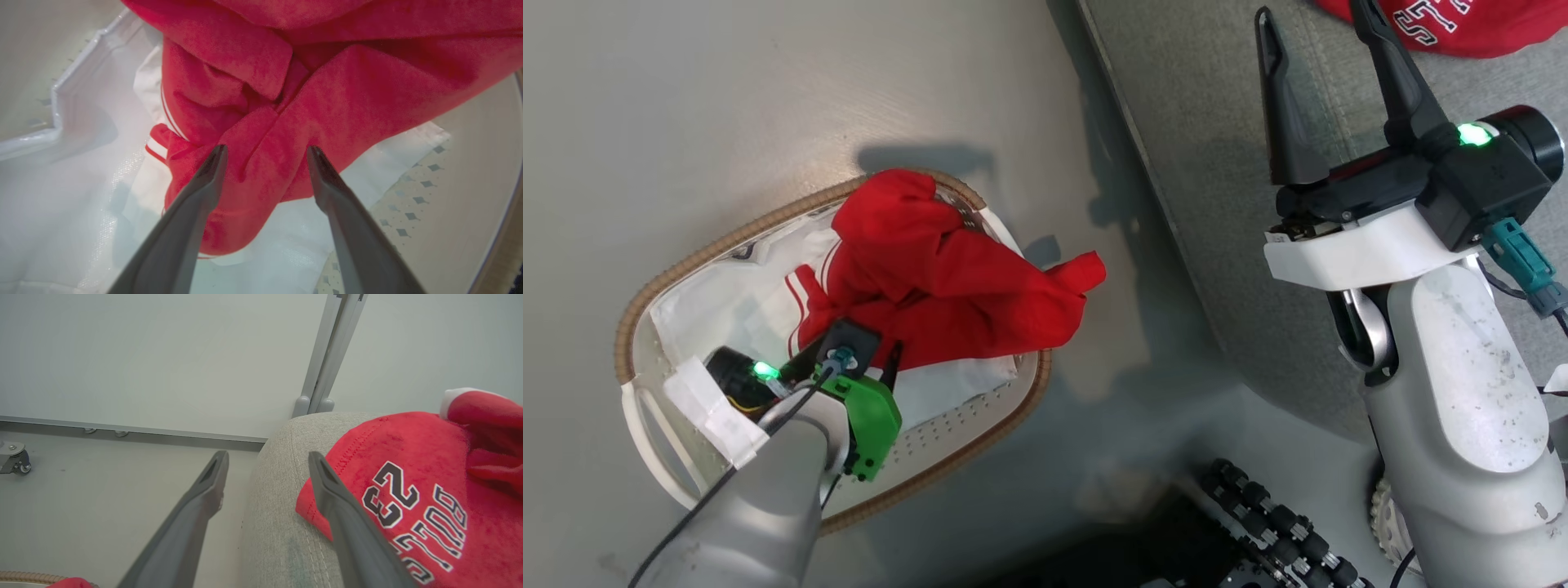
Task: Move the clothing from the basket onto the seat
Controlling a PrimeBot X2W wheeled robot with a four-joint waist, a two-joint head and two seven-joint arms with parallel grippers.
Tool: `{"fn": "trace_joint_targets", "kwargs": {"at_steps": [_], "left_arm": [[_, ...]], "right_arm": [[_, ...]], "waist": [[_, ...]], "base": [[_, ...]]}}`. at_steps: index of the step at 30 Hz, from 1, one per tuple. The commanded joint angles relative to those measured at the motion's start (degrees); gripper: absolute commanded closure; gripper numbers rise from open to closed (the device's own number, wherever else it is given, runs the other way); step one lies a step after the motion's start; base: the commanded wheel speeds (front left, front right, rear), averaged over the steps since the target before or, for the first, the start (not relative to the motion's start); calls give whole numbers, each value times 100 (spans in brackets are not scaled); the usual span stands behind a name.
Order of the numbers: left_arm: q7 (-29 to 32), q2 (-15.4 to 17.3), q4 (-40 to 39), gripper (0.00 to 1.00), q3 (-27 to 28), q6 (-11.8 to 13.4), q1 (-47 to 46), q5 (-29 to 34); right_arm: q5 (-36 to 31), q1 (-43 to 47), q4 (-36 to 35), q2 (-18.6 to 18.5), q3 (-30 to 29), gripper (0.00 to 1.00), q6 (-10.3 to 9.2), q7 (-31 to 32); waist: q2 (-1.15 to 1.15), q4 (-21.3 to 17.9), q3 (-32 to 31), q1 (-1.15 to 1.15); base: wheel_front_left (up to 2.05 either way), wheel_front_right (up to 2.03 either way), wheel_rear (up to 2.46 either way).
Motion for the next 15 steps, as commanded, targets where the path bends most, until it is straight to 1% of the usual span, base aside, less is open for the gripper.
{"fn": "trace_joint_targets", "kwargs": {"at_steps": [1,7,10,14,15], "left_arm": [[55,78,91,0,-68,-13,-249,103],[309,217,324,0,-336,133,-620,338],[539,230,383,0,-364,110,-707,308],[643,175,411,0,-380,73,-762,228],[598,145,411,96,-405,58,-753,221]], "right_arm": [[6,-75,-65,11,10,0,-8,-12],[-69,-178,-277,12,51,0,-8,-12],[-173,-226,-367,17,82,0,-8,-12],[-241,-229,-392,22,103,0,-8,-12],[-254,-220,-376,24,102,0,-8,-12]], "waist": [[0,-112,286,-1],[0,-111,525,-1],[0,-27,590,-1],[0,52,583,-1],[0,68,556,-1]], "base": [[0,0,0],[4,4,4],[11,11,11],[1,1,1],[0,0,0]]}}
